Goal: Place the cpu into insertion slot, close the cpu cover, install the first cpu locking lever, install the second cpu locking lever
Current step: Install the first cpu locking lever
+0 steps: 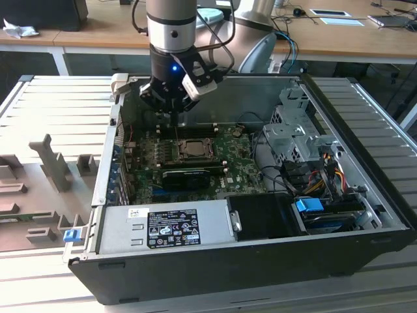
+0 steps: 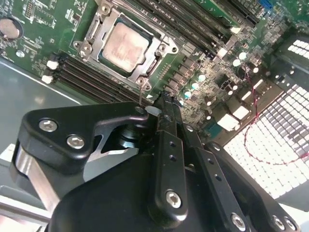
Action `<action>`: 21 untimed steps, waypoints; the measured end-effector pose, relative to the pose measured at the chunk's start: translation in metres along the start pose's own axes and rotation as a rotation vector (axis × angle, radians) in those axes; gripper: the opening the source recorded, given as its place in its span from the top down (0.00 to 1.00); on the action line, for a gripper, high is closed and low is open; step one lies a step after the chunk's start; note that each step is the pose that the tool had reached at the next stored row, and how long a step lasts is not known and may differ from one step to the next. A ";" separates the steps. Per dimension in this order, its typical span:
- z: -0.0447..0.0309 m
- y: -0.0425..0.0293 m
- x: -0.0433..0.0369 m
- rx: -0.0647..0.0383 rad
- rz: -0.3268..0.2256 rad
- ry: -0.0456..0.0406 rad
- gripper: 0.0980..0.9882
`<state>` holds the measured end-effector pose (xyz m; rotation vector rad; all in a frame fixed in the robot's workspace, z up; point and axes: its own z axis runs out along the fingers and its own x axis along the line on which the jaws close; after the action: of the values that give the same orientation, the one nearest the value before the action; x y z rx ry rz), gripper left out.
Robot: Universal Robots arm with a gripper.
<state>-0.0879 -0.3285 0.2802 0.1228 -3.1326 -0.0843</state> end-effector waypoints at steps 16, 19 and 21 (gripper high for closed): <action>0.0184 0.0309 0.0049 -0.009 -0.001 -0.0009 0.99; 0.0185 0.0316 0.0026 -0.009 -0.001 -0.0012 0.99; 0.0186 0.0314 -0.0007 -0.009 -0.001 -0.0012 0.99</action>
<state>-0.0898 -0.2961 0.2634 0.1241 -3.1330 -0.0979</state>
